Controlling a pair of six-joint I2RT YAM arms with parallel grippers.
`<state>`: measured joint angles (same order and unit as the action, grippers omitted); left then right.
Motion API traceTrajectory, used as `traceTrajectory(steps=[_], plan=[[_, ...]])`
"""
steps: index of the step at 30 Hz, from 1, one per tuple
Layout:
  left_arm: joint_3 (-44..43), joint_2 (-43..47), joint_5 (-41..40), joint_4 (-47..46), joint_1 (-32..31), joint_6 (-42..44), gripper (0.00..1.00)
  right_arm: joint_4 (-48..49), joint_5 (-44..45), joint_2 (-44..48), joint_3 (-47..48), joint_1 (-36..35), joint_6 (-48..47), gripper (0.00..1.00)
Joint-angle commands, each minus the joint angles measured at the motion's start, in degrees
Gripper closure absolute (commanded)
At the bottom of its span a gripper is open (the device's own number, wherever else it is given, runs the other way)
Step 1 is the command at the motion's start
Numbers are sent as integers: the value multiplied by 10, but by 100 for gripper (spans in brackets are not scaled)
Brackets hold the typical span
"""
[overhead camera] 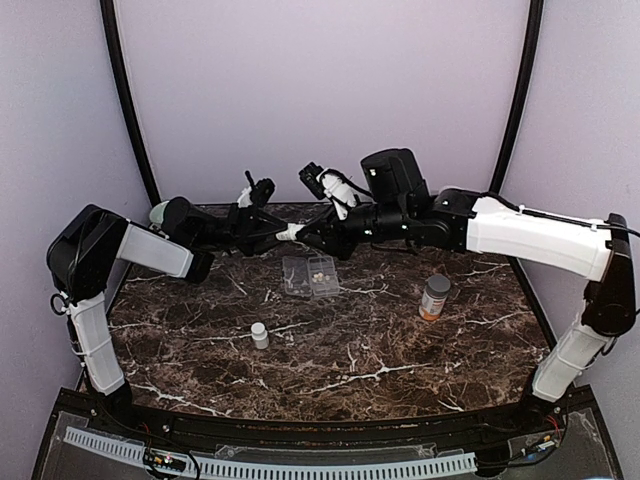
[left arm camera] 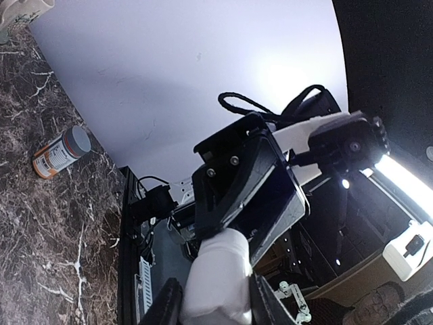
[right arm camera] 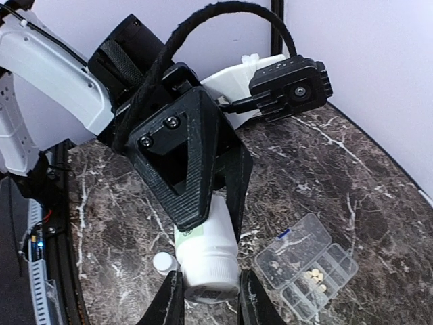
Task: Sort the pills into containers
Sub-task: Unscrew the lid of the pill bottle.
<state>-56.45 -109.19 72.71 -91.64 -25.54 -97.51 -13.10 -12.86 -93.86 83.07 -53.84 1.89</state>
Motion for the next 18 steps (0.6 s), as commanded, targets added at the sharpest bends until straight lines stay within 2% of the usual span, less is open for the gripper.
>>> traceTrajectory(steps=[1, 8, 18], plan=[[-32, 17, -10, -80, 6, -23, 100, -37, 157, 20, -40, -39, -91, 100], [-39, 16, 3, -80, 6, -32, 100, 6, 295, 65, -86, -81, -151, 100], [-50, 7, 12, -80, 6, -37, 100, 67, 491, 58, -132, -134, -262, 100]])
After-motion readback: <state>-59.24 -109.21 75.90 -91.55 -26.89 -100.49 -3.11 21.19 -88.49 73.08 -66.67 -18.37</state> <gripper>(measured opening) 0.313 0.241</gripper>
